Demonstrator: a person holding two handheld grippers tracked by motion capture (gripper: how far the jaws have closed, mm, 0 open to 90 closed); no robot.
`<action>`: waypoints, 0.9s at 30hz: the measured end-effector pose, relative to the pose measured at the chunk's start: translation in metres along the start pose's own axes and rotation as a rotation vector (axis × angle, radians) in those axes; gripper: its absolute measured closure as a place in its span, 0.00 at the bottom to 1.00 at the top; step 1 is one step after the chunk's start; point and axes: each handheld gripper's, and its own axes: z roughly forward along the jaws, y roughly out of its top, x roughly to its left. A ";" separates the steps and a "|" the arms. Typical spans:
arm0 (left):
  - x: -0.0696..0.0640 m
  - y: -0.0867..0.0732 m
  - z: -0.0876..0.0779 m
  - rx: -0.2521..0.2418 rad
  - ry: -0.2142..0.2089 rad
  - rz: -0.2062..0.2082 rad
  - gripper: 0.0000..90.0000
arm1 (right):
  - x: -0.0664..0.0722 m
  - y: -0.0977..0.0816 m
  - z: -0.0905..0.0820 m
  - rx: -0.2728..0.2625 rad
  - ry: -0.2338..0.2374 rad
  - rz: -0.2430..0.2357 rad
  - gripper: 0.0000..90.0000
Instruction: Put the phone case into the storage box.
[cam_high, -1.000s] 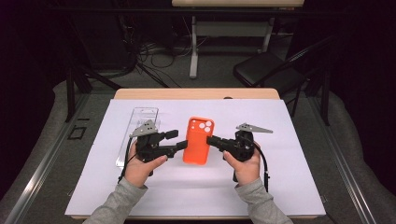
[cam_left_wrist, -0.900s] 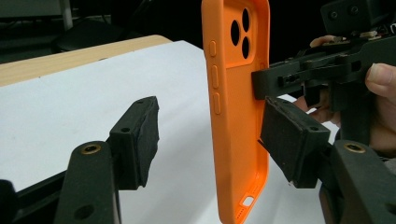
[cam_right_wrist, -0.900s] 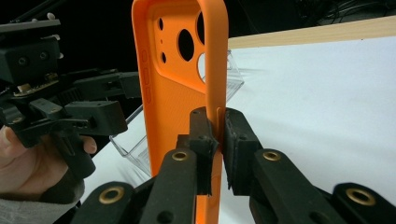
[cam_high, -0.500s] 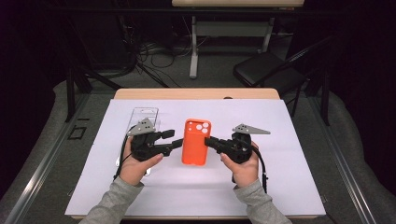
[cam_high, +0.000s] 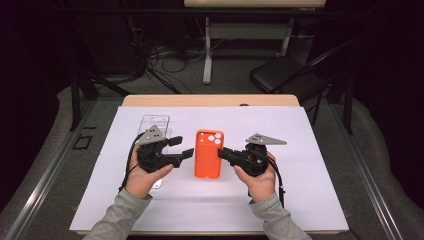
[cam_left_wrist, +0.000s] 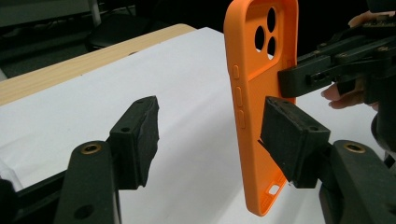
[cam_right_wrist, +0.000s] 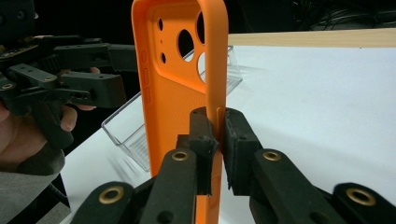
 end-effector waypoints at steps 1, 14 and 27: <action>-0.001 0.000 0.001 0.001 0.000 0.000 0.40 | 0.000 0.000 0.000 0.000 0.000 -0.002 0.92; -0.003 0.002 0.000 0.004 0.032 0.028 0.37 | 0.006 0.000 0.001 0.026 -0.032 -0.041 0.92; -0.003 0.001 0.000 0.010 0.045 0.031 0.37 | 0.010 -0.001 0.003 0.058 -0.064 -0.069 0.92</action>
